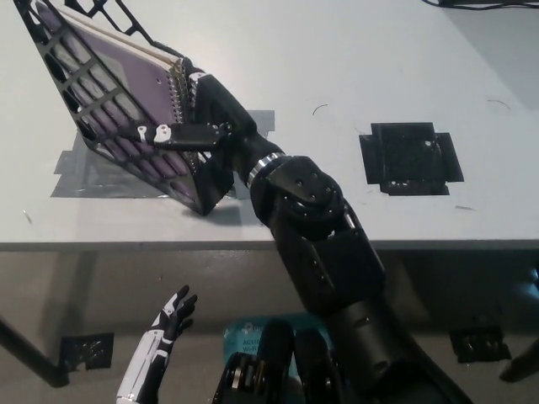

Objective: A shelf with a book inside it is placed on the center of the desk infront of the robot. The robot uses its right hand to grab the book, take it out and hand it to a person.

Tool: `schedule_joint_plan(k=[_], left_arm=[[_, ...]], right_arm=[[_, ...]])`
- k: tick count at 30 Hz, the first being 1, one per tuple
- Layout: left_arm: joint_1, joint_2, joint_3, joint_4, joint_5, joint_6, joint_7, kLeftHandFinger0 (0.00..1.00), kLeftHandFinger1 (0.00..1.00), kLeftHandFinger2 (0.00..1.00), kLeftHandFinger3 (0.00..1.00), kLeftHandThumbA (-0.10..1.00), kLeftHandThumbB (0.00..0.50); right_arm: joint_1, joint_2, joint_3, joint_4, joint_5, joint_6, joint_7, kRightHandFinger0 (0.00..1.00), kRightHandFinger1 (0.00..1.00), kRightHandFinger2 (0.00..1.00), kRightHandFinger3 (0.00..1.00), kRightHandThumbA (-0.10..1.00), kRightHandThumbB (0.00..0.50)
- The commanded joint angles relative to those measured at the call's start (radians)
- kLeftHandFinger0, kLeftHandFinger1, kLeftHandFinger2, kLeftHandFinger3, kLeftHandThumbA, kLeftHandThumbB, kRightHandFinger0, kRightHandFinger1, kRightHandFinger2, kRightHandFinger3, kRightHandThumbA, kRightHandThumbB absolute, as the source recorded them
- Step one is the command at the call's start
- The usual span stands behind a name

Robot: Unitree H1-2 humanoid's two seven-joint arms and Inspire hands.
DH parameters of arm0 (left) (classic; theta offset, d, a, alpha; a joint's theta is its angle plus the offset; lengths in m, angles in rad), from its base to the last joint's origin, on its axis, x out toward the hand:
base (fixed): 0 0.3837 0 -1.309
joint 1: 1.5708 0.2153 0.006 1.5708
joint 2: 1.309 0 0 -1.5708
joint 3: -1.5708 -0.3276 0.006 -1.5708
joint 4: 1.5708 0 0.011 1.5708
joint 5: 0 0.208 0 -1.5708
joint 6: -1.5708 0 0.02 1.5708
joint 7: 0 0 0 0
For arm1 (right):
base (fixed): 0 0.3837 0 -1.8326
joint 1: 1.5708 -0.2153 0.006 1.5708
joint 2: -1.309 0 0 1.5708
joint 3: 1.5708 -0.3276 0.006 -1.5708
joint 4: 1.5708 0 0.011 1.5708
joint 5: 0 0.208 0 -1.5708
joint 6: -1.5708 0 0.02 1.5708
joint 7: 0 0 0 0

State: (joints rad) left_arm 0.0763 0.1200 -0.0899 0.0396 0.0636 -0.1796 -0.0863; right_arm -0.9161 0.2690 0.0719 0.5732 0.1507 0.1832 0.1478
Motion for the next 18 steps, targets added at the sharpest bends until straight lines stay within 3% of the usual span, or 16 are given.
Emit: schedule_joint_plan(k=[1,9,18], left_arm=[[-0.01,0.012,-0.003,-0.035,0.025,-0.002,-0.004,1.0,1.0,1.0,1.0,1.0,0.216],[-0.019,0.006,-0.003,-0.036,0.009,0.008,-0.008,1.0,1.0,1.0,1.0,1.0,0.233],[-0.03,0.006,-0.005,-0.039,0.007,0.027,-0.01,1.0,1.0,1.0,1.0,1.0,0.249]], right_arm=[[-0.078,0.04,-0.015,0.042,0.037,-0.057,0.036,1.0,1.0,1.0,1.0,0.97,0.414],[-0.115,0.037,-0.021,0.119,0.022,-0.066,0.033,1.0,1.0,1.0,1.0,1.0,0.409],[-0.151,0.044,-0.06,0.183,0.047,-0.085,0.04,1.0,1.0,1.0,1.0,0.94,0.405]])
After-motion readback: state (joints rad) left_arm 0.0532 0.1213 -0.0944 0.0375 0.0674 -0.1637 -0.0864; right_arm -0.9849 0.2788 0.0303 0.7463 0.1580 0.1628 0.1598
